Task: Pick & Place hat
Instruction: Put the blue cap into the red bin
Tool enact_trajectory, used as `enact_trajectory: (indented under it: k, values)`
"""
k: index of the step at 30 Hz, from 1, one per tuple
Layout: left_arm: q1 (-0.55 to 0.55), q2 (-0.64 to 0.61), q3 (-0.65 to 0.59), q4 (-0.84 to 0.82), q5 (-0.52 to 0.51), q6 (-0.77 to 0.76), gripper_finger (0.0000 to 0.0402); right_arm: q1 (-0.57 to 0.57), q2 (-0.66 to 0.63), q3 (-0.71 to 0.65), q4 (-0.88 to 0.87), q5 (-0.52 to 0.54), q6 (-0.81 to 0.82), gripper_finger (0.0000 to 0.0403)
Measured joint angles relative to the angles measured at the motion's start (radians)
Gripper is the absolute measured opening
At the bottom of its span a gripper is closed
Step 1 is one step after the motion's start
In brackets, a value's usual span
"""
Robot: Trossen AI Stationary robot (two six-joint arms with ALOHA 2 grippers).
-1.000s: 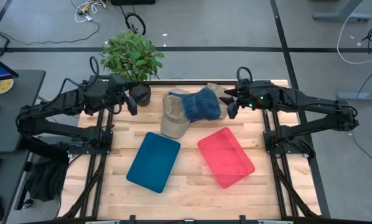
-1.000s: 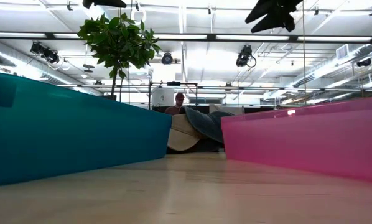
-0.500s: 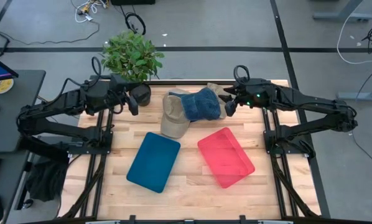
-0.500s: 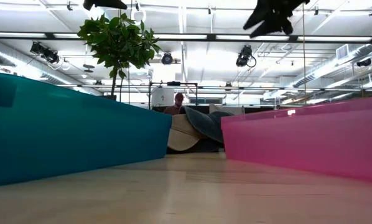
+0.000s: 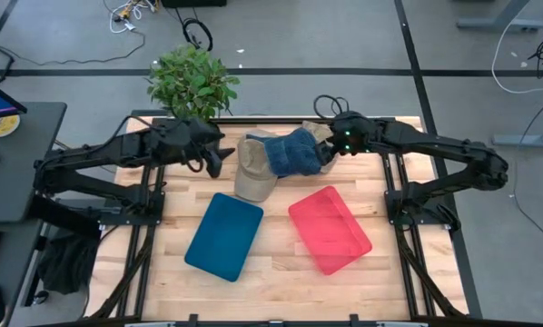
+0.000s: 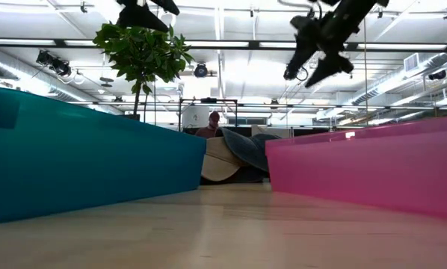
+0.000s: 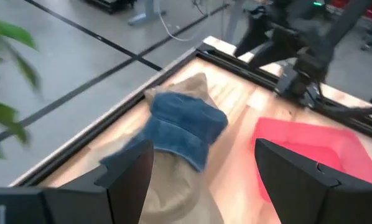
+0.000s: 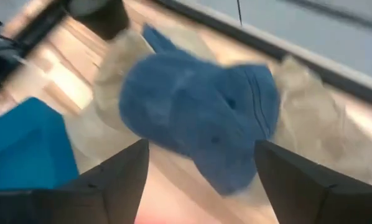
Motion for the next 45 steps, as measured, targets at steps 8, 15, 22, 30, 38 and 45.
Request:
enact_trajectory:
  k: [8, 15, 22, 30, 38, 45]
  values:
    - [0.0, 0.056, 0.0, 0.0, 0.047, 0.001, 0.026, -0.086, 0.07, -0.068, -0.082, -0.076, 0.034, 0.0286]
    - [0.0, 0.075, 0.0, 0.003, 0.047, 0.001, 0.0243, -0.13, 0.068, -0.215, 0.104, -0.214, 0.116, 0.0276]
    - [0.0, 0.075, 0.0, 0.004, 0.047, 0.001, 0.0243, -0.184, 0.068, -0.365, 0.329, -0.283, 0.181, 0.0291]
    - [0.0, 0.075, 0.0, 0.004, 0.047, 0.0, 0.0243, -0.259, 0.068, -0.493, 0.591, -0.369, 0.207, 0.0297]
    - [0.0, 0.075, 0.0, 0.006, 0.047, 0.0, 0.0243, -0.309, 0.067, -0.562, 0.628, -0.399, 0.225, 0.0297]
    - [0.0, 0.074, 0.0, 0.037, 0.046, 0.0, 0.0243, -0.31, 0.076, -0.604, 0.743, -0.452, 0.251, 0.0297]
